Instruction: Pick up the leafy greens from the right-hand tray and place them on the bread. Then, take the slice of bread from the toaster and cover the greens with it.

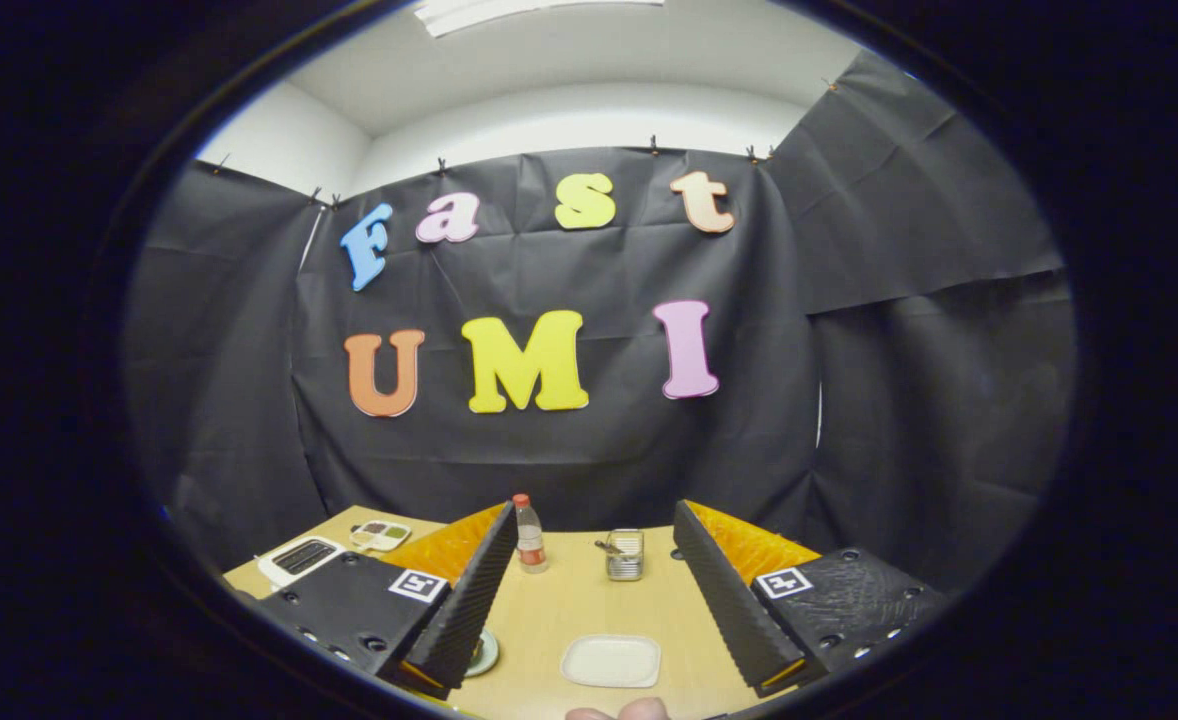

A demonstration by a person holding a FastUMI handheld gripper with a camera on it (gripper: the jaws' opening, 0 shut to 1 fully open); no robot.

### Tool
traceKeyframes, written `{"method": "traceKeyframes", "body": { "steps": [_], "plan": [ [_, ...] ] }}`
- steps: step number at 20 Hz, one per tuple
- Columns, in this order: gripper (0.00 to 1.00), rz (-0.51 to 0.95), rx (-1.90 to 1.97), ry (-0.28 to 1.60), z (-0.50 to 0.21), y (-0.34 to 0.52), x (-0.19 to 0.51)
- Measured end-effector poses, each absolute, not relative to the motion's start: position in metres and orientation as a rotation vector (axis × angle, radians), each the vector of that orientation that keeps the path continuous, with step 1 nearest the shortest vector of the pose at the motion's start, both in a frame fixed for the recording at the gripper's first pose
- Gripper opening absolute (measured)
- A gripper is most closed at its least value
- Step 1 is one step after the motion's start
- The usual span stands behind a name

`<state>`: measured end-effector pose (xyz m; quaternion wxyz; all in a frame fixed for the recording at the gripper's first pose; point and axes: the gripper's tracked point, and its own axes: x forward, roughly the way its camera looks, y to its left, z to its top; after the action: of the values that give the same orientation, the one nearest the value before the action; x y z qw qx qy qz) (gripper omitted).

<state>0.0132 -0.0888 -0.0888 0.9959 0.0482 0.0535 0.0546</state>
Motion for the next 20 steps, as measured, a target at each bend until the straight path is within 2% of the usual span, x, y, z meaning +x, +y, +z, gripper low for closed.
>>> {"method": "traceKeyframes", "body": {
  "steps": [20],
  "plan": [
    [0.96, 0.091, 0.087, 0.048, -0.054, -0.028, 0.000]
  ]
}}
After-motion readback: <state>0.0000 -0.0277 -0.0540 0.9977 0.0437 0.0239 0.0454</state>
